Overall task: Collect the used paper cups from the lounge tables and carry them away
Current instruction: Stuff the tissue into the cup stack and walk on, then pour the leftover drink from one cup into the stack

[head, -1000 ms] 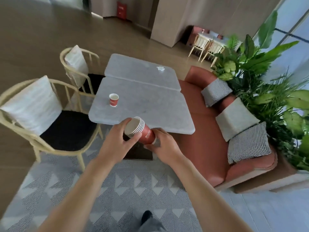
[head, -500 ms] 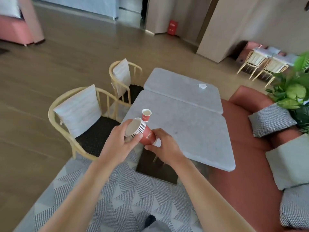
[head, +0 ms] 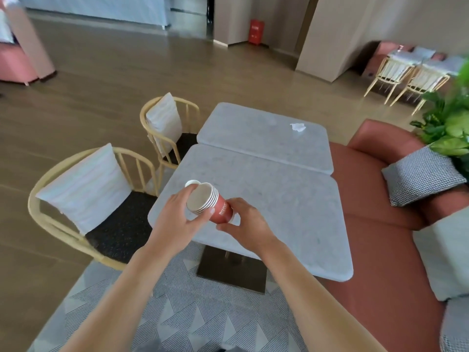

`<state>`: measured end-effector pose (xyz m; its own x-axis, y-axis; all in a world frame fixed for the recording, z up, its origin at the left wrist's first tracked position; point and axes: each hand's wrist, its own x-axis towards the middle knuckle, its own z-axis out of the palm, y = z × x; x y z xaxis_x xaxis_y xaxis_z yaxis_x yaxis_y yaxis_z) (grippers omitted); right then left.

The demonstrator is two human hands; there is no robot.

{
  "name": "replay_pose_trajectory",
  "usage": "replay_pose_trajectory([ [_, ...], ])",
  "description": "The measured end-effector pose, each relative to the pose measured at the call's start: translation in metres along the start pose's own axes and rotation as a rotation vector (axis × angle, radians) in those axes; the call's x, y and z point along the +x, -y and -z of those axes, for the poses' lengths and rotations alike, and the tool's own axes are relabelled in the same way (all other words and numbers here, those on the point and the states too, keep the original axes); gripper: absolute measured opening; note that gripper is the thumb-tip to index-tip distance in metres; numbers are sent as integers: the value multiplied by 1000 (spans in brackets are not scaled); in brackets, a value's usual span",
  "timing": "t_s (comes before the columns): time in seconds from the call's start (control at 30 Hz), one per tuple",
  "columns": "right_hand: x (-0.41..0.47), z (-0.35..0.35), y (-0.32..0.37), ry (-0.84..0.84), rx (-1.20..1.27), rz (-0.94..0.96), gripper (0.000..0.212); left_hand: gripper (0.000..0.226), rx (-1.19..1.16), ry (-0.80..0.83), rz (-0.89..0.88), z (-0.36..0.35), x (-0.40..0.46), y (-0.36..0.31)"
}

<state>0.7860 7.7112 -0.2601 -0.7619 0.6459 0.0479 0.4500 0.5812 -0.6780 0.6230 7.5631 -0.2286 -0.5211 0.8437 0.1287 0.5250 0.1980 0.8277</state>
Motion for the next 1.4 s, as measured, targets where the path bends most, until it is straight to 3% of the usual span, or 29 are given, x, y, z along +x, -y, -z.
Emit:
replay_pose_trajectory([
  [0.5,68,-13,-47,13,88,-90,55,61,14,-3,62,-25,87,23],
  [0.67,111,-24,-51,21,23,-188,67,65,-24,-28,70,-7,138,65],
  [1.03,212,-54,-33,5,-92,-288,64,65,-64,-5,72,55,263,144],
  [1.4,239,-108,-31,71,-64,-440,70,70,-30,127,174,42,281,238],
])
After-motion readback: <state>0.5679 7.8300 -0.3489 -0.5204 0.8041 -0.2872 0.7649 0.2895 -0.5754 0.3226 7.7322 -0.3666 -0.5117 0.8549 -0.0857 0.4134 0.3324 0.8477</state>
